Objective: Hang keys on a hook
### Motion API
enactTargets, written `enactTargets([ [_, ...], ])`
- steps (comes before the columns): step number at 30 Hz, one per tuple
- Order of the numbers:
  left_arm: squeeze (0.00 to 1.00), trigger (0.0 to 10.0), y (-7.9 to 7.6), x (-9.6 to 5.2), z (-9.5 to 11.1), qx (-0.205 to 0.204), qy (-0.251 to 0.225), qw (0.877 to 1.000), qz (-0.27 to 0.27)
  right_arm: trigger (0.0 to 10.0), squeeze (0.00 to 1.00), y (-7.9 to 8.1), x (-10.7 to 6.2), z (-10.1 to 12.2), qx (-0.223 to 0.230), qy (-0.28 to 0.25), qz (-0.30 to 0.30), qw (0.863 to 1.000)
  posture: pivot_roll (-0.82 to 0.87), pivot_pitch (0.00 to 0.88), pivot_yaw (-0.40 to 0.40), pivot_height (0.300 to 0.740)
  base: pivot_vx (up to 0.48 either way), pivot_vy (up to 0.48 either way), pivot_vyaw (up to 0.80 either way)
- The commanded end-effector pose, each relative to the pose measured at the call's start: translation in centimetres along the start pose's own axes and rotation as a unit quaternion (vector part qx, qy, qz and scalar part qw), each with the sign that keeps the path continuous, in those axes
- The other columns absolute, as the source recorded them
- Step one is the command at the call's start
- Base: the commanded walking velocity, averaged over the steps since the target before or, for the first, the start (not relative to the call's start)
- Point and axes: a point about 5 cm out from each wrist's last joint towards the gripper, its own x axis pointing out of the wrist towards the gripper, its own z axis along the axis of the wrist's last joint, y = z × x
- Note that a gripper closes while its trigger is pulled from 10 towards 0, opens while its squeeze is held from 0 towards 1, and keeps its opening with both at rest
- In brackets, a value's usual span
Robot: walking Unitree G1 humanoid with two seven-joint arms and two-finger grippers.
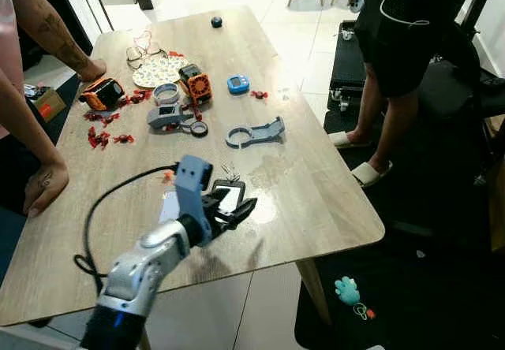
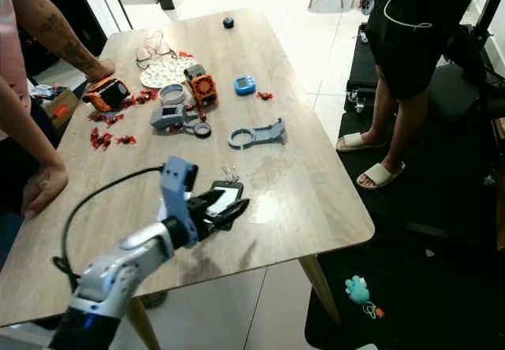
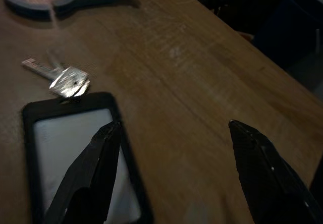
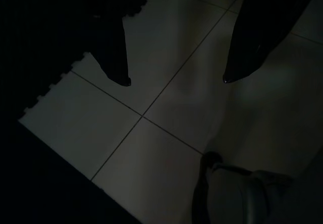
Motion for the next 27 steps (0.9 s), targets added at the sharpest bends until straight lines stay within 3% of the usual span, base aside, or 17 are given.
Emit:
enactTargets([
  [1, 0.0, 10.0, 0.2, 0.6, 0.0, 0.003, -0.01, 1.0, 0.015, 10.0, 0.0, 0.7, 0.0, -0.4, -0.001, 0.006, 0.008, 1.0, -0.14, 0.121, 0.135, 0.74, 0.0, 0.0, 0.0],
  [8, 0.0, 10.0, 0.6, 1.4, 0.4, 0.002, -0.031, 0.999, 0.039, 10.0, 0.0, 0.8, 0.0, -0.2, 0.0, 0.004, 0.007, 1.0, -0.15, 0.122, 0.139, 0.74, 0.0, 0.0, 0.0],
  [16, 0.0, 10.0, 2.0, 1.8, 0.5, 0.018, -0.073, 0.991, 0.111, 10.0, 0.0, 0.8, 0.0, -0.4, -0.007, 0.008, 0.008, 1.0, -0.15, 0.131, 0.137, 0.74, 0.0, 0.0, 0.0],
  [23, 0.0, 10.0, 2.8, 1.6, -0.1, 0.03, -0.075, 0.988, 0.134, 10.0, 0.0, 0.8, 0.0, -0.7, -0.008, 0.01, 0.007, 1.0, -0.16, 0.125, 0.14, 0.74, 0.0, 0.0, 0.0],
  [27, 0.0, 10.0, 3.3, 1.5, -0.8, 0.068, -0.061, 0.984, 0.151, 10.0, 0.0, 0.8, 0.0, -0.8, -0.006, 0.011, 0.006, 1.0, -0.16, 0.134, 0.142, 0.74, 0.0, 0.0, 0.0],
])
